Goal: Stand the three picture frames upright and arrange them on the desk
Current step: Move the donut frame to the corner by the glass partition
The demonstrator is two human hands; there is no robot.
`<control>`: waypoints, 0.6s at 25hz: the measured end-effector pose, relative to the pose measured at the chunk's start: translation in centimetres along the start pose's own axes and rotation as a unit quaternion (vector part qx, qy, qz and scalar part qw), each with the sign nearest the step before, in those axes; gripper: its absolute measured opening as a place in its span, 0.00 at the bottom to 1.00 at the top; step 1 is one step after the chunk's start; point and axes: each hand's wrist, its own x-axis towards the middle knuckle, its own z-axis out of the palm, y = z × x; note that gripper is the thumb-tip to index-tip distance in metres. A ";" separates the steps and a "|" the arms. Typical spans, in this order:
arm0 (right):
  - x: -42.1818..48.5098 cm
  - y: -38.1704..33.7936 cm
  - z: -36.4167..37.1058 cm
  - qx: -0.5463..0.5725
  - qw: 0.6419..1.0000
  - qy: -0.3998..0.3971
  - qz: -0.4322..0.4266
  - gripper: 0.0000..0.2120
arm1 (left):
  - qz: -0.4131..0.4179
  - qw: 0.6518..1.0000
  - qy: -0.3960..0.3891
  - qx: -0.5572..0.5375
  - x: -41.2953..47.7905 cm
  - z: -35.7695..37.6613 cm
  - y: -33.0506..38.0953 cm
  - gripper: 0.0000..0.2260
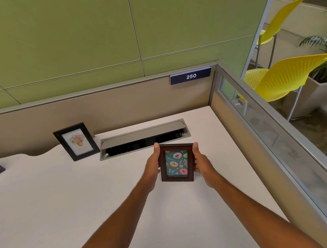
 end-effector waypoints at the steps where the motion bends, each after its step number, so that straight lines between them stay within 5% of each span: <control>1: 0.1 0.0 0.0 0.005 1.000 0.003 0.000 0.28 | 0.000 1.000 -0.003 0.000 0.3 0.0 0.0 0.30; 15: 2.4 -2.3 -4.0 0.029 0.998 0.036 -0.031 0.34 | -0.005 0.998 -0.059 -0.001 4.6 3.3 2.8 0.28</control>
